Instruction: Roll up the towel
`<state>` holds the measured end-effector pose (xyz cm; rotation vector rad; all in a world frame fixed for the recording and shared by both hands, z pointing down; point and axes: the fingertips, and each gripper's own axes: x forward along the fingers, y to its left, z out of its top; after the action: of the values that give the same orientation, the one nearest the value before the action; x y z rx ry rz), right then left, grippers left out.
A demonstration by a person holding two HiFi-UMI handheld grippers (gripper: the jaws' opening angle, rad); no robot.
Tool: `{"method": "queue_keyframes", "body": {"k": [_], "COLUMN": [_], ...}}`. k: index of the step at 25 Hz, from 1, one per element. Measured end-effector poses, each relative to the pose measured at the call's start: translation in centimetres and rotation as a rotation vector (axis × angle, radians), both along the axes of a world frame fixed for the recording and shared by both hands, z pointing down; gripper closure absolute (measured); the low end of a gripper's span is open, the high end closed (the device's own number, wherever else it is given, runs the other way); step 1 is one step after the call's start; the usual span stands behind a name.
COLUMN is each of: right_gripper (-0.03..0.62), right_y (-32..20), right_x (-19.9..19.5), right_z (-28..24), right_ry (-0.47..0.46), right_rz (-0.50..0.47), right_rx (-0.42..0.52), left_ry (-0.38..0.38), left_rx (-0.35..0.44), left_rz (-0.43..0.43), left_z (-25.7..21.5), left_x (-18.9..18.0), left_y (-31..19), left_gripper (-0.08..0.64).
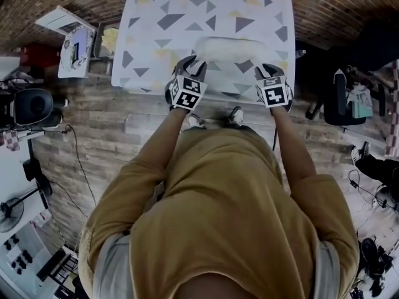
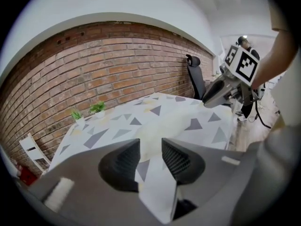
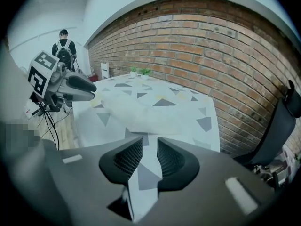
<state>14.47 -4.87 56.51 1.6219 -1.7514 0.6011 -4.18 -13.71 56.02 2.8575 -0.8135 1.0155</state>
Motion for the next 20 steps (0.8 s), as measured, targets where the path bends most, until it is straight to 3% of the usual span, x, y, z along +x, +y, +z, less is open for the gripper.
{"method": "queue_keyframes", "body": {"k": [15, 20], "right_gripper": [0.581, 0.588], "right_y": [2.5, 1.9], "right_x": [4.0, 5.0], "right_z": [-1.7, -3.1], "right_ry": [-0.113, -0.163], "right_rz": [0.096, 0.131], "right_rx": [0.085, 0.141], "left_ry": [0.07, 0.086], "left_rx": [-0.014, -0.05], "left_rz": [-0.153, -0.207], "left_z": [-2.0, -2.0], "left_x": [-1.7, -2.6], "left_y": [0.1, -0.3], "left_gripper": [0.413, 0.436]}}
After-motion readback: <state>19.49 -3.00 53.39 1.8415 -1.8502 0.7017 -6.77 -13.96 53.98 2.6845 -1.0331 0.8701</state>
